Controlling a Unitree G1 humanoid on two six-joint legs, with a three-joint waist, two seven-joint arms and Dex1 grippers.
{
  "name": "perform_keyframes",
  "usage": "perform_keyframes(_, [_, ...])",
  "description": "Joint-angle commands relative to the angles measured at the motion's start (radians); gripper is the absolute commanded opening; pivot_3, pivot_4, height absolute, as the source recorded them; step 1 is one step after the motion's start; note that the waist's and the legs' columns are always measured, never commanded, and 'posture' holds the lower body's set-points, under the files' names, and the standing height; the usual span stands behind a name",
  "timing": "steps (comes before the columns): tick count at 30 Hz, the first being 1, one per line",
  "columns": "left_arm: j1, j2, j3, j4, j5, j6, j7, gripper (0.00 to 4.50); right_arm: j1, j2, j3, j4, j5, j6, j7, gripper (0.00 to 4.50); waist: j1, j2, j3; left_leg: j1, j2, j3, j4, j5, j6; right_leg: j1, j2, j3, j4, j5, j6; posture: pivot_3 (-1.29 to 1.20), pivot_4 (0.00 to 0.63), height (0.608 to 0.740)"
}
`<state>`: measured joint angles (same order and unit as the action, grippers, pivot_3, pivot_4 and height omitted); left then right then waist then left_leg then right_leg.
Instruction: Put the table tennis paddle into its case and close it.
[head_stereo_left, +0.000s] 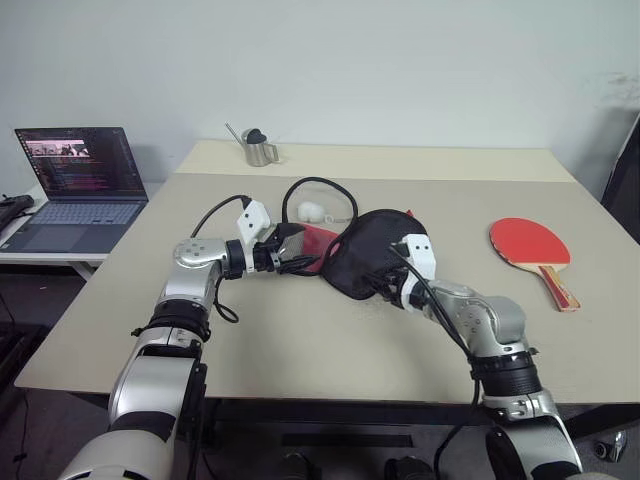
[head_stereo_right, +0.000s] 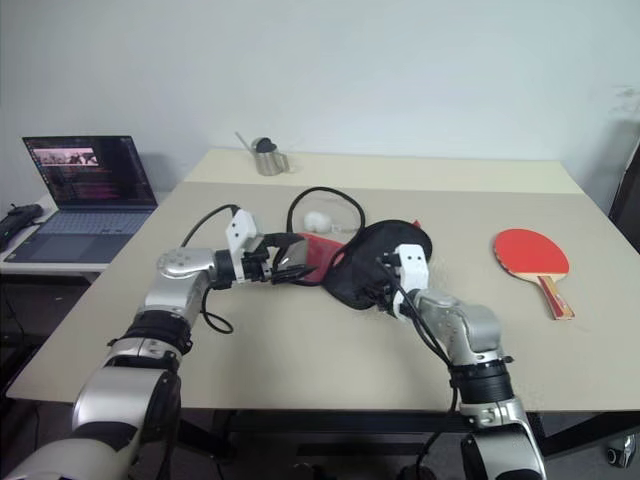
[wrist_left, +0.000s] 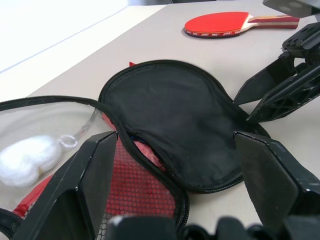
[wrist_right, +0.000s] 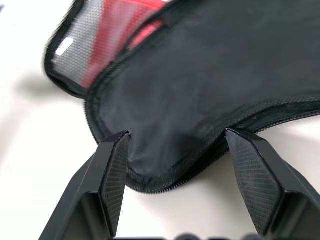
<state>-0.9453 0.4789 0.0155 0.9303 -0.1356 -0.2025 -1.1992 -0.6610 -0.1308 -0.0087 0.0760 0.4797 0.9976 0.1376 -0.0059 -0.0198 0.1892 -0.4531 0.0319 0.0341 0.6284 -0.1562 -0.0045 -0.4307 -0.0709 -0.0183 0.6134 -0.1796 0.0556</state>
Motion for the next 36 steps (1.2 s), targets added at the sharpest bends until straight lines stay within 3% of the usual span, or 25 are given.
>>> perform_keyframes(1, [-0.021, -0.001, 0.008, -0.039, -0.012, -0.007, -0.002, 4.05, -0.032, 0.004, 0.017, 0.052, -0.055, -0.075, 0.018, 3.27, 0.000, 0.000, 0.000, 0.000, 0.000, 0.000, 0.000, 0.000, 0.000, 0.000, 0.000, 0.000, 0.000, 0.000, 0.000, 0.00, 0.150, 0.740])
perform_keyframes(10, [-0.024, -0.004, 0.008, -0.036, -0.010, -0.011, -0.005, 4.05, -0.016, -0.018, 0.054, 0.083, -0.201, -0.134, -0.022, 3.27, 0.000, 0.000, 0.000, 0.000, 0.000, 0.000, -0.001, 0.000, 0.000, -0.001, 0.000, 0.000, 0.000, 0.000, 0.000, 0.00, 0.150, 0.740])
perform_keyframes(22, [-0.020, -0.003, 0.007, -0.032, -0.008, -0.019, -0.005, 4.05, 0.032, 0.054, -0.002, -0.030, -0.207, -0.028, -0.080, 3.27, -0.001, 0.000, 0.000, 0.000, 0.000, 0.000, -0.001, 0.000, 0.000, -0.001, 0.000, 0.000, 0.000, 0.000, 0.000, 0.00, 0.150, 0.740])
perform_keyframes(26, [-0.022, -0.002, 0.007, -0.027, -0.005, -0.022, -0.003, 4.05, 0.021, 0.090, -0.042, -0.001, -0.196, -0.029, -0.084, 4.48, -0.001, 0.000, 0.000, 0.000, 0.000, 0.000, -0.001, 0.000, 0.000, -0.001, 0.000, 0.000, 0.000, 0.000, 0.000, 0.00, 0.150, 0.740])
perform_keyframes(36, [-0.032, 0.001, 0.006, -0.015, 0.000, -0.031, 0.001, 4.05, -0.035, 0.093, -0.051, 0.147, -0.252, -0.110, -0.104, 4.48, -0.002, -0.001, -0.001, 0.001, 0.001, 0.000, 0.000, 0.000, 0.000, 0.000, 0.000, 0.000, 0.000, 0.001, -0.002, 0.00, 0.150, 0.740])
